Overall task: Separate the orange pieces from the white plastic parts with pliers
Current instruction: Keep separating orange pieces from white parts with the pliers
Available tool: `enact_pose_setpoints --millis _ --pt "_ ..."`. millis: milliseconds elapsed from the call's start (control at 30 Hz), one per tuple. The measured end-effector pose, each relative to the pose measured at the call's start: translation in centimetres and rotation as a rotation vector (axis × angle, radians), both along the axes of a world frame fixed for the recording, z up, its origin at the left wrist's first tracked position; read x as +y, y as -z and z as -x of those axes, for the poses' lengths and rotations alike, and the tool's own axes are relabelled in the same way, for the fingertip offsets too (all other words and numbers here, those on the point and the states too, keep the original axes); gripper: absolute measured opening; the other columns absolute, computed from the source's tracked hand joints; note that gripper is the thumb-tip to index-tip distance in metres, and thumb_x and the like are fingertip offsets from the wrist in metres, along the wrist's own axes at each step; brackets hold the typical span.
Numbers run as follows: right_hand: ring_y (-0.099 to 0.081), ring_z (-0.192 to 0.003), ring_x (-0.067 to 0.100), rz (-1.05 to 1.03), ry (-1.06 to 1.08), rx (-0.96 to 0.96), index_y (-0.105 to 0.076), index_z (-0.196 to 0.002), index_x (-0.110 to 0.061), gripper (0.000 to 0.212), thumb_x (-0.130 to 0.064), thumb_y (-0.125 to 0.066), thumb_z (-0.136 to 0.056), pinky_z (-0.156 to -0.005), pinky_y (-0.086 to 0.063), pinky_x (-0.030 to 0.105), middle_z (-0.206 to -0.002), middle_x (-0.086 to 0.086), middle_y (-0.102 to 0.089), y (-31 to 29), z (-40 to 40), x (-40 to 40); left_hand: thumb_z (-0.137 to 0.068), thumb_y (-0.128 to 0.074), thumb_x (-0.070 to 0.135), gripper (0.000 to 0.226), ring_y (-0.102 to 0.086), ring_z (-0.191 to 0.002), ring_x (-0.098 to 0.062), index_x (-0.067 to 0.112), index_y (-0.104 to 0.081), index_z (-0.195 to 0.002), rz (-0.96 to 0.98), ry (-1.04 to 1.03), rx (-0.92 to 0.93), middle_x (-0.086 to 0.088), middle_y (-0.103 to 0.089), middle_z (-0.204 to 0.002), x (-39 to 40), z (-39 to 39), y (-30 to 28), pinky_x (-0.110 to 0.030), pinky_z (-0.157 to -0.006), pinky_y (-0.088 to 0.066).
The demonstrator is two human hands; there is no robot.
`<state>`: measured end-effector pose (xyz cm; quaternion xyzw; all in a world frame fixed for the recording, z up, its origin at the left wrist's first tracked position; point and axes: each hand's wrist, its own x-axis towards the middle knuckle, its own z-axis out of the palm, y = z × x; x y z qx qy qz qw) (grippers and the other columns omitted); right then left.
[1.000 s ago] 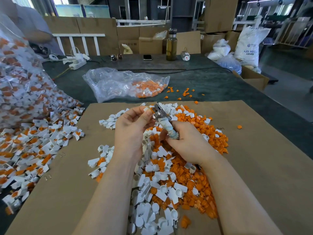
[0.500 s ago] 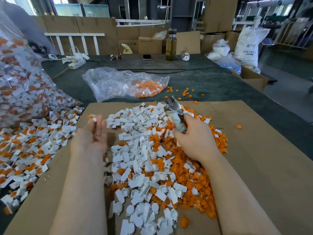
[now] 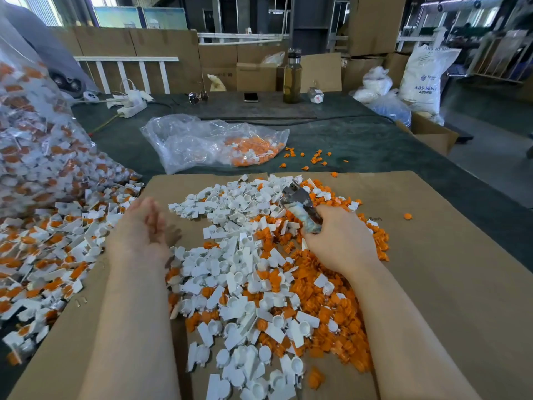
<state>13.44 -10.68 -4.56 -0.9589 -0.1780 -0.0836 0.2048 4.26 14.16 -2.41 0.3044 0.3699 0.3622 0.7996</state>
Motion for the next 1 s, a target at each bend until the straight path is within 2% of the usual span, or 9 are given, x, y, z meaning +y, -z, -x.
enact_pose_setpoints --millis 33,167,300,400,467,733,800,867,1000 --pt "-0.051 -0.061 0.009 0.013 -0.016 -0.003 -0.044 -0.071 -0.028 0.023 -0.036 -0.061 -0.085 -0.045 -0.032 0.023 -0.07 -0.008 -0.053 0.0 0.0 0.1 -0.092 -0.068 0.017 0.017 -0.067 -0.077 -0.004 0.023 -0.07 -0.108 -0.076 0.066 0.117 0.004 -0.072 -0.093 -0.3 -0.3 -0.3 -0.018 -0.06 -0.056" --pt "-0.052 -0.065 0.011 0.055 -0.09 -0.024 -0.052 -0.079 -0.028 0.014 -0.038 -0.06 -0.084 -0.048 -0.038 0.025 -0.07 -0.011 -0.051 0.2 0.2 0.8 -0.091 -0.069 0.025 0.007 -0.057 -0.077 -0.009 0.031 -0.069 -0.088 -0.66 0.33 0.56 0.009 -0.063 -0.084 -1.7 -1.2 0.6 -0.029 -0.062 -0.045" --pt "-0.055 -0.077 0.013 0.122 -0.173 -0.028 -0.06 -0.097 -0.03 0.016 -0.036 -0.062 -0.083 -0.054 -0.044 0.027 -0.082 -0.013 -0.056 0.3 0.6 1.3 -0.094 -0.065 0.024 0.009 -0.062 -0.069 -0.016 0.027 -0.073 -0.091 -1.095 0.492 0.896 0.009 -0.064 -0.075 -2.2 -1.8 1.7 -0.031 -0.064 -0.054" --pt "-0.054 -0.084 0.015 0.164 -0.201 -0.025 -0.058 -0.097 -0.031 0.016 -0.033 -0.062 -0.082 -0.056 -0.041 0.028 -0.085 -0.012 -0.051 0.3 0.7 1.5 -0.093 -0.063 0.021 0.022 -0.065 -0.084 -0.023 0.023 -0.074 -0.112 -1.273 0.542 1.046 -0.001 -0.071 -0.104 -2.5 -2.0 2.1 -0.029 -0.07 -0.05" --pt "-0.055 -0.083 0.015 0.171 -0.213 -0.005 -0.055 -0.091 -0.031 0.012 -0.031 -0.062 -0.081 -0.055 -0.04 0.028 -0.082 -0.012 -0.049 0.4 0.7 1.7 -0.093 -0.064 0.021 0.025 -0.065 -0.094 -0.026 0.024 -0.073 -0.115 -1.308 0.551 1.062 -0.004 -0.07 -0.118 -2.6 -2.1 2.1 -0.032 -0.076 -0.053" --pt "-0.046 -0.07 0.013 0.202 -0.178 0.015 -0.06 -0.098 -0.025 0.016 -0.025 -0.064 -0.082 -0.047 -0.031 0.025 -0.071 -0.013 -0.039 0.4 0.9 2.2 -0.092 -0.061 0.016 0.027 -0.065 -0.092 -0.03 0.023 -0.071 -0.116 -1.296 0.582 1.079 -0.006 -0.07 -0.108 -2.6 -2.3 2.3 -0.039 -0.078 -0.057" --pt "-0.043 -0.063 0.009 0.217 -0.162 0.014 -0.056 -0.086 -0.024 0.01 -0.024 -0.065 -0.081 -0.045 -0.029 0.024 -0.071 -0.011 -0.042 0.4 0.9 2.3 -0.09 -0.061 0.012 0.027 -0.067 -0.085 -0.03 0.023 -0.073 -0.112 -1.258 0.577 1.06 -0.006 -0.072 -0.1 -2.6 -2.3 2.3 -0.042 -0.075 -0.06" --pt "-0.041 -0.061 0.007 0.235 -0.155 0.007 -0.044 -0.072 -0.027 0.023 -0.025 -0.064 -0.081 -0.045 -0.028 0.025 -0.072 -0.009 -0.046 0.4 1.1 2.3 -0.088 -0.062 0.01 0.026 -0.068 -0.081 -0.028 0.025 -0.074 -0.105 -1.212 0.577 1.033 -0.003 -0.072 -0.091 -2.6 -2.2 2.2 -0.043 -0.073 -0.061" --pt "-0.042 -0.063 0.009 0.233 -0.15 -0.014 -0.046 -0.083 -0.026 0.019 -0.028 -0.065 -0.084 -0.046 -0.029 0.024 -0.072 -0.01 -0.042 0.5 1.1 2.3 -0.089 -0.064 0.01 0.014 -0.061 -0.084 -0.025 0.018 -0.068 -0.1 -1.241 0.565 1.025 -0.003 -0.067 -0.095 -2.6 -2.4 2.4 -0.037 -0.072 -0.056"
